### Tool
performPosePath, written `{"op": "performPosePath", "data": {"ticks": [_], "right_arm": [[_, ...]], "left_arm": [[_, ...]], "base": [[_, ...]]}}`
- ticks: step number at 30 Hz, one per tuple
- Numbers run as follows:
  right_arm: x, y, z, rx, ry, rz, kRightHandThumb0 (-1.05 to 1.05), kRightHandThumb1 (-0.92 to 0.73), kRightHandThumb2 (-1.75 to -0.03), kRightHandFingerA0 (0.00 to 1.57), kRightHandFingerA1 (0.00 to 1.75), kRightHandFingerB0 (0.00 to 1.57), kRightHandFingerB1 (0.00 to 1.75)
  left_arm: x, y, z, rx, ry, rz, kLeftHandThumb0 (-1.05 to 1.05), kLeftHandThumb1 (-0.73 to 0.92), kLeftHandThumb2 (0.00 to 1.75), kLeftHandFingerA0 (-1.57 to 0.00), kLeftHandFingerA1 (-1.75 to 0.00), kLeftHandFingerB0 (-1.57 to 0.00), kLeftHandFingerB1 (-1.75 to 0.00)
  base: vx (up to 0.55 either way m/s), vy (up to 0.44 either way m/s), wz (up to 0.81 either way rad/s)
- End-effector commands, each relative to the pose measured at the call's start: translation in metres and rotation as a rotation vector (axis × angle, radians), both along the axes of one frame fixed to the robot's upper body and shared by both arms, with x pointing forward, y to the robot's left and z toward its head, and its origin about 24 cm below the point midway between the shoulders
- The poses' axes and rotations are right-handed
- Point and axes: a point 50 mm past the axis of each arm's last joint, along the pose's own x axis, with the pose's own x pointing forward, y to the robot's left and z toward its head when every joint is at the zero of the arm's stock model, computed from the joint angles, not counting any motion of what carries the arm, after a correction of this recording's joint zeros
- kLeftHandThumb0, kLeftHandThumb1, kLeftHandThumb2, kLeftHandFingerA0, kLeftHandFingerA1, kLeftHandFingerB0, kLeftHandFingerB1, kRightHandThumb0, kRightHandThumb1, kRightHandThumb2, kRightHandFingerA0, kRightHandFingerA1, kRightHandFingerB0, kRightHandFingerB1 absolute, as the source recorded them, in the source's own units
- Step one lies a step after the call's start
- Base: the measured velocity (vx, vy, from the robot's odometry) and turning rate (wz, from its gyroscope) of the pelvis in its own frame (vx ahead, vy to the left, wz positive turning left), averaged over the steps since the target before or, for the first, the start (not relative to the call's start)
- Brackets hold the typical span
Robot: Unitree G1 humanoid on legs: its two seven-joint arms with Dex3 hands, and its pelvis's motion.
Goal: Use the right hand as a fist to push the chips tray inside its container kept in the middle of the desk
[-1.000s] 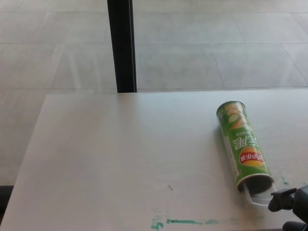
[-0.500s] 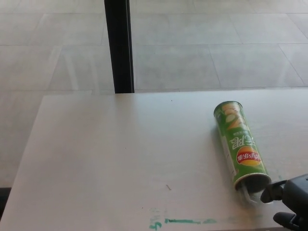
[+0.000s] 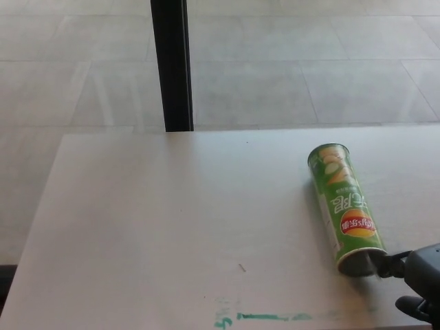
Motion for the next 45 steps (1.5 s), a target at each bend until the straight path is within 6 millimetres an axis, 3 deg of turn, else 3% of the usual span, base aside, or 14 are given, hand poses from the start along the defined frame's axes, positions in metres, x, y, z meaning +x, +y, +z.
{"op": "performPosePath", "data": {"ticks": [1, 10, 17, 18, 19, 24, 25, 26, 31, 32, 42, 43, 44, 45], "right_arm": [[-0.002, -0.007, 0.007, 0.043, -0.059, 0.005, -0.59, -0.77, -0.63, 0.92, 0.93, 0.52, 0.42], [-0.006, 0.007, -0.011, 0.089, -0.021, -0.004, -0.61, -0.79, -0.64, 0.9, 1.02, 0.48, 0.39], [0.0, 0.014, 0.001, 0.128, -0.067, 0.001, -0.6, -0.79, -0.64, 0.89, 1.07, 0.45, 0.39], [0.0, 0.013, 0.001, 0.125, -0.066, -0.001, -0.61, -0.8, -0.64, 0.88, 1.04, 0.47, 0.4], [0.0, 0.013, 0.003, 0.114, -0.07, 0.003, -0.61, -0.79, -0.64, 0.86, 1.05, 0.49, 0.4], [-0.006, -0.002, 0.028, 0.082, -0.087, 0.01, -0.61, -0.78, -0.63, 0.87, 1.0, 0.57, 0.44], [-0.008, -0.005, 0.032, 0.079, -0.089, 0.008, -0.61, -0.78, -0.64, 0.87, 1.02, 0.56, 0.45], [-0.01, -0.009, 0.036, 0.088, -0.085, 0.007, -0.6, -0.78, -0.63, 0.87, 1.03, 0.56, 0.47], [-0.019, -0.024, 0.059, 0.047, -0.144, 0.0, -0.61, -0.77, -0.63, 0.84, 1.31, 0.59, 0.45], [-0.022, -0.028, 0.068, 0.035, -0.154, -0.009, -0.63, -0.79, -0.64, 0.86, 1.05, 0.59, 0.44], [-0.051, -0.057, 0.129, 0.044, -0.258, -0.061, -0.6, -0.76, -0.63, 0.97, 0.84, 0.65, 0.44], [-0.054, -0.068, 0.134, 0.065, -0.276, -0.129, -0.6, -0.75, -0.63, 0.94, 0.68, 0.63, 0.42], [-0.056, -0.076, 0.136, 0.084, -0.297, -0.173, -0.6, -0.74, -0.63, 0.97, 0.69, 0.64, 0.43], [-0.058, -0.08, 0.136, 0.096, -0.313, -0.192, -0.6, -0.74, -0.63, 0.97, 0.69, 0.64, 0.43]], "left_arm": [[-0.001, 0.004, 0.004, 0.013, -0.02, 0.045, -0.65, 0.76, 0.62, -0.51, -0.52, -0.43, -0.42], [-0.009, 0.001, 0.001, 0.019, 0.012, 0.017, -0.65, 0.78, 0.63, -0.53, -0.55, -0.42, -0.43], [-0.006, 0.004, 0.005, 0.006, -0.008, 0.021, -0.65, 0.78, 0.63, -0.5, -0.53, -0.38, -0.41], [-0.007, 0.004, 0.005, 0.006, -0.003, 0.02, -0.66, 0.62, 0.98, -0.44, -0.62, -0.33, -0.54], [-0.007, 0.004, 0.005, 0.011, 0.002, 0.019, -0.66, 0.78, 0.63, -0.48, -0.52, -0.39, -0.41], [-0.01, 0.005, 0.005, 0.021, -0.005, 0.036, -0.67, 0.76, 0.62, -0.52, -0.57, -0.4, -0.43], [-0.011, 0.005, 0.005, 0.013, -0.011, 0.049, -0.69, 0.61, 0.98, -0.47, -0.64, -0.34, -0.54], [-0.013, 0.004, 0.004, 0.011, -0.002, 0.054, -0.67, 0.76, 0.63, -0.51, -0.55, -0.39, -0.42], [-0.014, 0.005, 0.006, 0.008, -0.006, 0.042, -0.65, 0.78, 0.63, -0.51, -0.58, -0.38, -0.43], [-0.014, 0.005, 0.006, 0.01, -0.001, 0.033, -0.67, 0.78, 0.63, -0.49, -0.54, -0.39, -0.41], [-0.014, 0.006, 0.007, 0.021, -0.001, 0.05, -0.67, 0.76, 0.62, -0.5, -0.53, -0.4, -0.41], [-0.014, 0.006, 0.007, 0.027, 0.013, 0.038, -0.69, 0.59, 0.97, -0.45, -0.61, -0.36, -0.54], [-0.015, 0.006, 0.007, 0.027, 0.018, 0.034, -0.68, 0.76, 0.63, -0.51, -0.54, -0.41, -0.42], [-0.016, 0.006, 0.007, 0.023, 0.015, 0.037, -0.68, 0.76, 0.63, -0.51, -0.54, -0.41, -0.42]], "base": [[0.0, 0.0, 0.0], [0.0, 0.0, 0.0], [0.0, 0.0, 0.0], [0.0, 0.0, 0.0], [0.0, 0.0, 0.0], [0.0, 0.0, 0.0], [0.0, 0.0, 0.0], [0.0, 0.0, 0.0], [0.0, 0.0, 0.0], [0.0, 0.0, 0.0], [0.0, 0.0, 0.0], [0.0, 0.0, 0.0], [0.0, 0.0, 0.0], [0.0, 0.0, 0.0]]}}
